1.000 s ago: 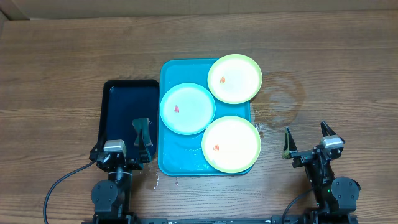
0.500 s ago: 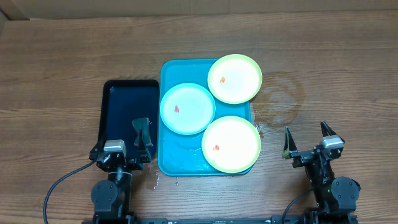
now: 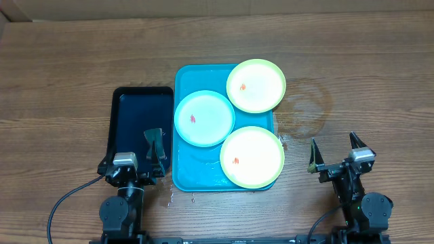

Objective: Clean dirty plates on tray and stack at the side

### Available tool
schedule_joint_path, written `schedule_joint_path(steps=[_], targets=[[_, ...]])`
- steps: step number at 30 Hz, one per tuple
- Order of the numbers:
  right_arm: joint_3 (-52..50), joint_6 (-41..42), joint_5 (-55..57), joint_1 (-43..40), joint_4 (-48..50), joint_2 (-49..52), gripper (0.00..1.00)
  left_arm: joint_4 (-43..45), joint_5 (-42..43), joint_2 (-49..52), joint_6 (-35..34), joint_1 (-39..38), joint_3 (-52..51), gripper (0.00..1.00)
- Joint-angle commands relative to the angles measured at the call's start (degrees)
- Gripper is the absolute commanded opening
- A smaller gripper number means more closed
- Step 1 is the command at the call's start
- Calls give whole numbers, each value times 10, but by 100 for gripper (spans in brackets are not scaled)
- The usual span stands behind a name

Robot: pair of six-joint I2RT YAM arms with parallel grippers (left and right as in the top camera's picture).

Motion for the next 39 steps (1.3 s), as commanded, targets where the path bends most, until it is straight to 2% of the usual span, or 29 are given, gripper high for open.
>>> schedule_joint_path(steps=[1, 34, 39], targets=[[-6, 0, 6, -1, 3, -3, 100, 1, 7, -4, 13, 2, -2, 100], [-6, 0, 6, -1, 3, -3, 100, 4, 7, -4, 13, 2, -2, 100], [-6, 0, 6, -1, 3, -3, 100, 10, 7, -4, -6, 2, -2, 100]])
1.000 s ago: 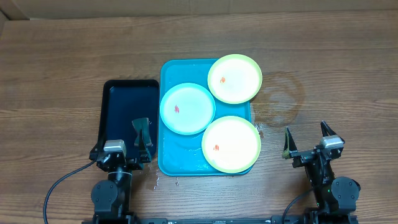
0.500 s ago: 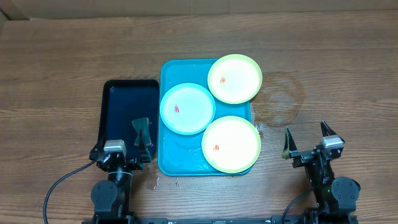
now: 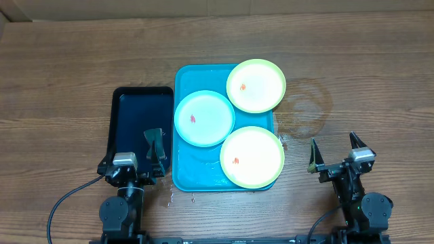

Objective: Clean dirty plates on tray and stack at the side

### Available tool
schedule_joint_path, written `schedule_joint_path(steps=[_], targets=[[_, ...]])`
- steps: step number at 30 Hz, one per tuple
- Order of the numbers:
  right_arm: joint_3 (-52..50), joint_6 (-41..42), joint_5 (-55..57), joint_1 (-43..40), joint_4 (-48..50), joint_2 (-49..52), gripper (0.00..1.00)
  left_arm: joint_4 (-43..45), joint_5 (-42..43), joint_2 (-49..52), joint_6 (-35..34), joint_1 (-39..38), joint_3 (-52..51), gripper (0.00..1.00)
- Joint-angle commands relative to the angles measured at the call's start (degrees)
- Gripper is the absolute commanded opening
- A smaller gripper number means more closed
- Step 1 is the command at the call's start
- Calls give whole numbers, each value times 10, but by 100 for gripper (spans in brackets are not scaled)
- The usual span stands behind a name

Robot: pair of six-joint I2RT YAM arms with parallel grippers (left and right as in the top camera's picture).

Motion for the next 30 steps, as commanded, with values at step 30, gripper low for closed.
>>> schedule_joint_path(steps=[30], targets=[[-6, 0, 5, -2, 3, -3, 100, 16, 10, -4, -97, 2, 90, 100]])
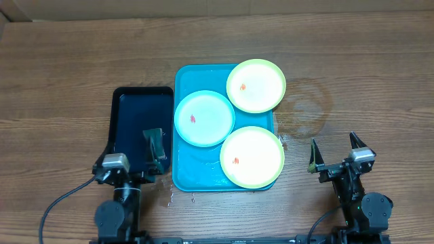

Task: Clean dirty plates on tray and stack at the side
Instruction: 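Move the left gripper over the sponge on the black tray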

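A blue tray [182,169] in the middle of the table holds three plates, each with a small red smear: a light blue plate [204,118] on the left, a green plate [255,85] overhanging the far right corner, and a second green plate [251,156] at the near right. My left gripper [134,149] is open over the near end of a black tray [139,108], left of the blue tray. My right gripper [334,150] is open over bare table right of the blue tray. Neither holds anything.
The black tray lies directly left of the blue tray, touching it. A faint wet ring mark [305,108] shows on the wood right of the blue tray. Small drops sit at the blue tray's near left corner.
My left arm's wrist has shifted a little to the left and its visible finger has turned slightly. The plates, the trays and the right arm are unchanged.
At both earlier moments the two grippers stood open near the table's front edge, and the three smeared plates lay on the blue tray. Only the left wrist has moved, slightly to the left.
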### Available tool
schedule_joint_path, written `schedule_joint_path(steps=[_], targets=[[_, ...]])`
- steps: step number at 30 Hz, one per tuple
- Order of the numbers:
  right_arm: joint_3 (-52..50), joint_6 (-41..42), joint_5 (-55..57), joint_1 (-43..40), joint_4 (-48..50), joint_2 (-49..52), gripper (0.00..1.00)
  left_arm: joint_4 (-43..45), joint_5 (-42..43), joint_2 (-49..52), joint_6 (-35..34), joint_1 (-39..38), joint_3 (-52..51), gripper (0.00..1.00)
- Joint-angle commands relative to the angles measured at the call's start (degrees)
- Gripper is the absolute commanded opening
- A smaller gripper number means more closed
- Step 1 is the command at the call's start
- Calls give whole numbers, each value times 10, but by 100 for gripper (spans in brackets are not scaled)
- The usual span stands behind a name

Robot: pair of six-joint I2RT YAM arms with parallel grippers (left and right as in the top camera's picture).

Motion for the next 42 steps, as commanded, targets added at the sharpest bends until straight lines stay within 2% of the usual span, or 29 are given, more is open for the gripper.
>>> schedule_joint_path(steps=[1, 7, 12, 17, 26, 33, 34, 39, 42], targets=[[-6, 0, 6, -2, 3, -3, 100, 3, 16, -4, -23, 2, 59, 100], [-6, 0, 6, -2, 3, -3, 100, 3, 65, -4, -28, 2, 136, 100], [-6, 0, 6, -2, 3, -3, 100, -2, 67, 2, -66, 2, 210, 100], [-6, 0, 6, -2, 3, -3, 100, -9, 87, 25, -66, 2, 273, 100], [-6, 0, 6, -2, 3, -3, 100, -246, 203, 243, -62, 2, 523, 100], [-6, 0, 6, -2, 3, -3, 100, -478, 263, 449, -25, 2, 729, 100], [-6, 0, 6, -2, 3, -3, 100, -536, 264, 505, -24, 2, 775, 100], [-6, 0, 6, -2, 3, -3, 100, -599, 263, 593, -19, 2, 808, 100], [-6, 0, 6, -2, 3, -3, 100, -634, 253, 631, 23, 2, 808, 98]])
